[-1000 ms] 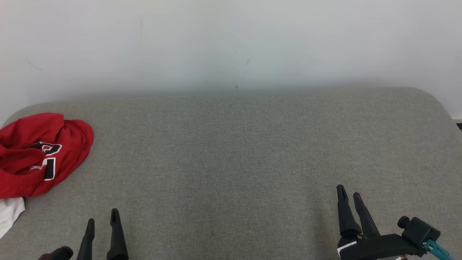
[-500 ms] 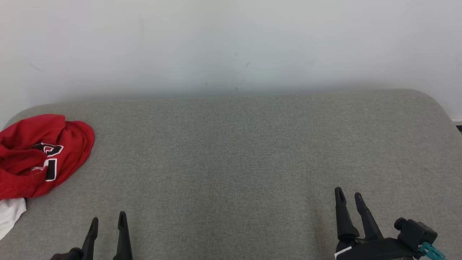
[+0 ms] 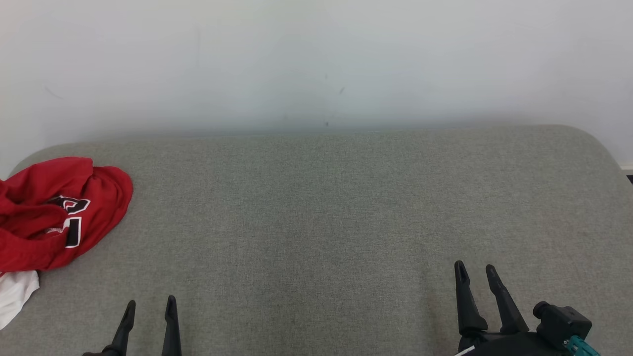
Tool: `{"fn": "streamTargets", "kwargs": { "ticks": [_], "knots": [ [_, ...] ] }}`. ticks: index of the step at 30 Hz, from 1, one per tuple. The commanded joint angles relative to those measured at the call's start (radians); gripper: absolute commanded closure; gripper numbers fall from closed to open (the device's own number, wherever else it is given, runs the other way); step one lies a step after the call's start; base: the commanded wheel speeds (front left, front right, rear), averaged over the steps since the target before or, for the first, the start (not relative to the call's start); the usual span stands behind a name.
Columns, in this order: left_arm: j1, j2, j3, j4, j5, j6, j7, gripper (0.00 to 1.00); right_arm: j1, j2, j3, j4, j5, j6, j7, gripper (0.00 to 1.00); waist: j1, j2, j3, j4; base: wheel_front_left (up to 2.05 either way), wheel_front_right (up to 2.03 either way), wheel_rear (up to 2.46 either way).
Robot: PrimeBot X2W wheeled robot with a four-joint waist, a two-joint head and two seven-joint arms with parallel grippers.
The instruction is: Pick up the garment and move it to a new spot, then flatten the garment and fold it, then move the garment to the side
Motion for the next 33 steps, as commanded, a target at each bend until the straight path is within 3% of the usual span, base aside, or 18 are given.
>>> {"fn": "streamTargets", "kwargs": {
  "ticks": [1, 23, 33],
  "knots": [
    [0.003, 0.0, 0.007, -0.005, 0.025, 0.002, -0.01, 0.0, 0.011, -0.002, 0.001, -0.006, -0.025, -0.001, -0.008, 0.0, 0.0, 0.0, -0.001, -0.001, 0.0, 0.0, 0.0],
    [0.032, -0.02, 0.073, -0.017, 0.172, 0.0, -0.05, 0.0, 0.031, -0.002, -0.008, -0.013, -0.172, -0.002, -0.049, 0.0, 0.0, 0.0, -0.001, -0.002, 0.0, 0.0, 0.0],
    [0.039, -0.029, 0.097, -0.02, 0.184, -0.014, -0.056, 0.0, 0.033, -0.002, -0.032, 0.003, -0.109, -0.002, -0.055, 0.0, 0.0, 0.0, 0.0, -0.001, 0.0, 0.0, 0.0]
  ]
}}
